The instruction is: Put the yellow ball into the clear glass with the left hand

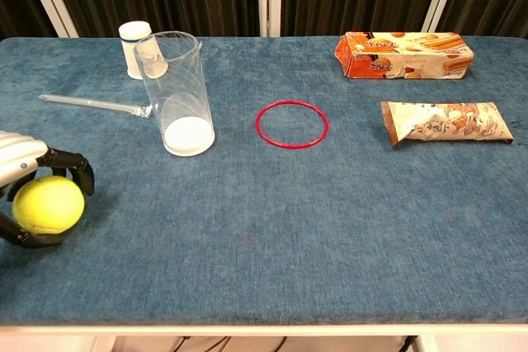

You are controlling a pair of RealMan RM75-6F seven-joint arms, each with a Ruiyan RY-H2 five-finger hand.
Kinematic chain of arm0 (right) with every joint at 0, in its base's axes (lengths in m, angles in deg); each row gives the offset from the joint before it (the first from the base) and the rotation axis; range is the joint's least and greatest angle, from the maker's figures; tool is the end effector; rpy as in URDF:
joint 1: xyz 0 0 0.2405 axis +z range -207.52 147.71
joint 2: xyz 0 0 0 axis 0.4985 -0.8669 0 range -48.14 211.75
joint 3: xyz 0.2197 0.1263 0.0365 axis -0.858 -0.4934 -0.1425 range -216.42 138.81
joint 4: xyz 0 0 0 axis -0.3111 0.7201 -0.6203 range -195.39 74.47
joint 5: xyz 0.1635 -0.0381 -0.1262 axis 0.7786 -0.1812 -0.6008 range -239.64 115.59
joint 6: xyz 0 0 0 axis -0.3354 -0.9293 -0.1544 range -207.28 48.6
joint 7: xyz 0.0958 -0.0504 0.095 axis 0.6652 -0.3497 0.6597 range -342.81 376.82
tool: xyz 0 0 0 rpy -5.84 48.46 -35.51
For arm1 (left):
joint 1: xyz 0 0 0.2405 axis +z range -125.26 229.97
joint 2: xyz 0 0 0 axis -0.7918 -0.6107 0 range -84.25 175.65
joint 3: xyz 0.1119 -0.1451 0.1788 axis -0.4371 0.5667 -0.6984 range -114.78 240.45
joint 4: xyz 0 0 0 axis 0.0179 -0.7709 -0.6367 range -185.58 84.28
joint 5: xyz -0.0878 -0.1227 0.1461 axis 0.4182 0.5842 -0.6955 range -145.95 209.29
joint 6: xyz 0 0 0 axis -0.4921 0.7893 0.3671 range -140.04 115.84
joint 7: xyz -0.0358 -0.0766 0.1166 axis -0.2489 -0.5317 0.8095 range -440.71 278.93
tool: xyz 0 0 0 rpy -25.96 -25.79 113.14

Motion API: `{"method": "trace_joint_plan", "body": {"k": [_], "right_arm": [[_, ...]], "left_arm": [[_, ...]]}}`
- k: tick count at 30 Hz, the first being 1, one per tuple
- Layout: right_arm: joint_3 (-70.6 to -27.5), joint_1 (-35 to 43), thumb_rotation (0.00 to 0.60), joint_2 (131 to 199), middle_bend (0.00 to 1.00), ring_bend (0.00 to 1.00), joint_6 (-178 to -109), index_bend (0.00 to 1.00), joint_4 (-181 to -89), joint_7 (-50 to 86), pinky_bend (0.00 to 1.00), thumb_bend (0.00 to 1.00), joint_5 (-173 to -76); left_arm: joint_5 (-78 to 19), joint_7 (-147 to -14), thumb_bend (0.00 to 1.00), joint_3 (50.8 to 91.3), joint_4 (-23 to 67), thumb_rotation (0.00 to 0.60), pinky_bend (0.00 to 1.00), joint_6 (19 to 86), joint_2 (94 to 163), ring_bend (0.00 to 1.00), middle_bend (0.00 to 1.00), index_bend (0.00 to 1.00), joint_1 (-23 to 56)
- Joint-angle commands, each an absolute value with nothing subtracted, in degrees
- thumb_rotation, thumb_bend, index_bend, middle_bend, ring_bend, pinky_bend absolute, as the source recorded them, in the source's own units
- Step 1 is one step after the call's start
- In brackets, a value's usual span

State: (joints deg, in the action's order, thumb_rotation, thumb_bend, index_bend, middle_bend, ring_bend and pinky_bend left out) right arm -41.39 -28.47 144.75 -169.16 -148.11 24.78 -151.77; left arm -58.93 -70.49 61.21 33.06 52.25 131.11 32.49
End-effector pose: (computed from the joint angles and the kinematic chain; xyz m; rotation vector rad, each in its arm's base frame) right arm -0.3249 -0.1616 0.1799 1.3533 -0.8799 0.9711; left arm -0.2459 0.2187 -0.0102 -1.9406 -0.9533 -0.8754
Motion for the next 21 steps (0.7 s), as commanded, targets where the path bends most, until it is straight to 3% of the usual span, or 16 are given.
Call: {"method": "trace_joint_plan", "body": {"k": [1,6,13,21], "right_arm": [[-41.4,-28.5,0.600,144.7,0.00,0.00,-169.2,0.00,-148.1,24.8,0.00,0.24,-151.8],[-41.5,-28.5,0.600,144.6,0.00,0.00,-169.4,0.00,-148.4,24.6,0.00,0.24,-152.0],[-41.6,-28.5,0.600,144.1,0.00,0.00,-170.3,0.00,-149.5,23.9,0.00,0.24,-152.9],[-41.9,-28.2,0.600,143.8,0.00,0.00,-169.9,0.00,-150.6,23.0,0.00,0.24,-152.7]], "left_arm": [[-59.2,-70.4,0.17,61.4,33.6,0.600,0.79,53.1,130.8,0.53,0.51,0.50,32.3],[-59.7,-70.8,0.18,63.1,37.0,0.600,0.79,55.4,128.2,0.53,0.51,0.52,31.5],[-57.8,-68.9,0.18,70.8,46.6,0.600,0.79,57.8,119.8,0.53,0.52,0.53,28.2],[-55.8,-67.8,0.24,78.7,53.4,0.600,0.81,53.2,115.3,0.56,0.54,0.55,19.9]]}}
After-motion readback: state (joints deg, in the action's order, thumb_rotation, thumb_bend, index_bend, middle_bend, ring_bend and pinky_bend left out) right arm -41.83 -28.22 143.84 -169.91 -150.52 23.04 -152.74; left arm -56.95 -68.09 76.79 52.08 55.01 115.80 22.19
